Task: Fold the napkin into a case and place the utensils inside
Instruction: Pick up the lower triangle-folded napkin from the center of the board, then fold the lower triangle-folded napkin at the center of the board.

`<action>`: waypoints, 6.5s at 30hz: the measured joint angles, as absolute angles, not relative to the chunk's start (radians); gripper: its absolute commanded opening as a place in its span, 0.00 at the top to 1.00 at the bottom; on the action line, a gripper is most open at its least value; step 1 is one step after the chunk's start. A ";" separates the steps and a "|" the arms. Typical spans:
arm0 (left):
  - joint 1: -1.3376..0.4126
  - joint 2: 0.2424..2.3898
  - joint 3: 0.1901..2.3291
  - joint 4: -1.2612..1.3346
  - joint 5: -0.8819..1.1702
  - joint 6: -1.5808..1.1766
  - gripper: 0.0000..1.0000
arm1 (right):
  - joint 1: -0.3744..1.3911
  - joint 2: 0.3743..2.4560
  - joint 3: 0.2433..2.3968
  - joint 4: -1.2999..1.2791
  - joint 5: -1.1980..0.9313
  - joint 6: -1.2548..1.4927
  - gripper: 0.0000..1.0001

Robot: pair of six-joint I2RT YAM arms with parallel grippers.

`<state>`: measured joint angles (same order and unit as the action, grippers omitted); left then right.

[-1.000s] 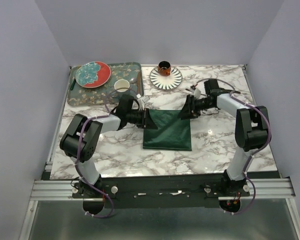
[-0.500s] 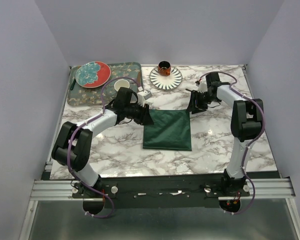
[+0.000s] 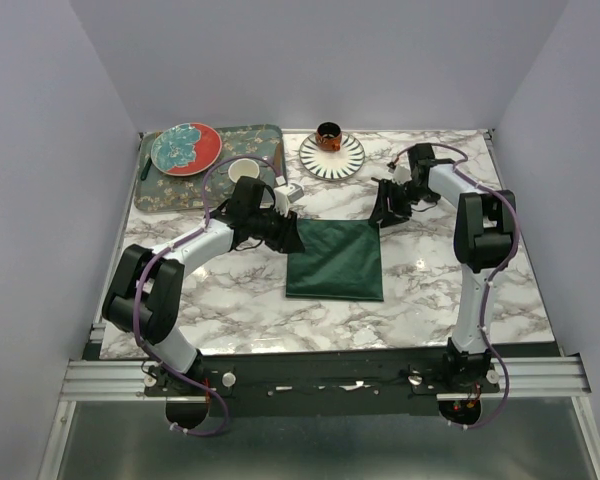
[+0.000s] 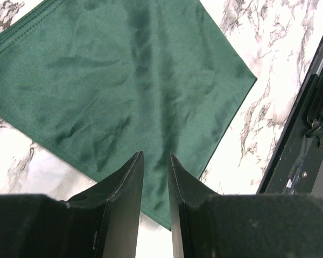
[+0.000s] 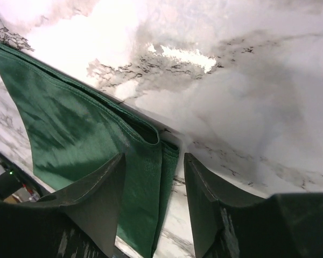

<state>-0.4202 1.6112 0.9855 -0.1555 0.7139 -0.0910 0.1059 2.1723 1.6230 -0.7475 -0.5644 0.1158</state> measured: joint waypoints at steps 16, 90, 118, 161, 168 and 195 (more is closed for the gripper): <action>-0.419 1.611 0.986 -0.166 0.705 -0.091 0.65 | 0.090 2.222 1.681 -0.815 -0.624 0.142 0.39; -0.223 1.473 0.966 -0.279 0.618 -0.087 0.58 | 0.427 1.683 1.135 -0.805 -0.568 -1.193 0.99; -0.466 1.816 1.301 -0.466 0.717 1.235 0.34 | 0.443 1.453 0.809 -0.617 -0.490 -1.712 0.99; -0.526 2.138 1.585 -0.557 0.663 1.339 0.81 | 0.443 1.406 0.749 -0.582 -0.490 -1.755 0.99; -0.526 2.136 1.583 -0.611 0.662 1.359 0.96 | 0.443 1.395 0.749 -0.580 -0.491 -1.728 0.99; -0.613 1.839 1.239 -0.643 0.530 1.315 1.00 | 0.437 1.243 0.650 -0.624 -0.503 -1.715 0.99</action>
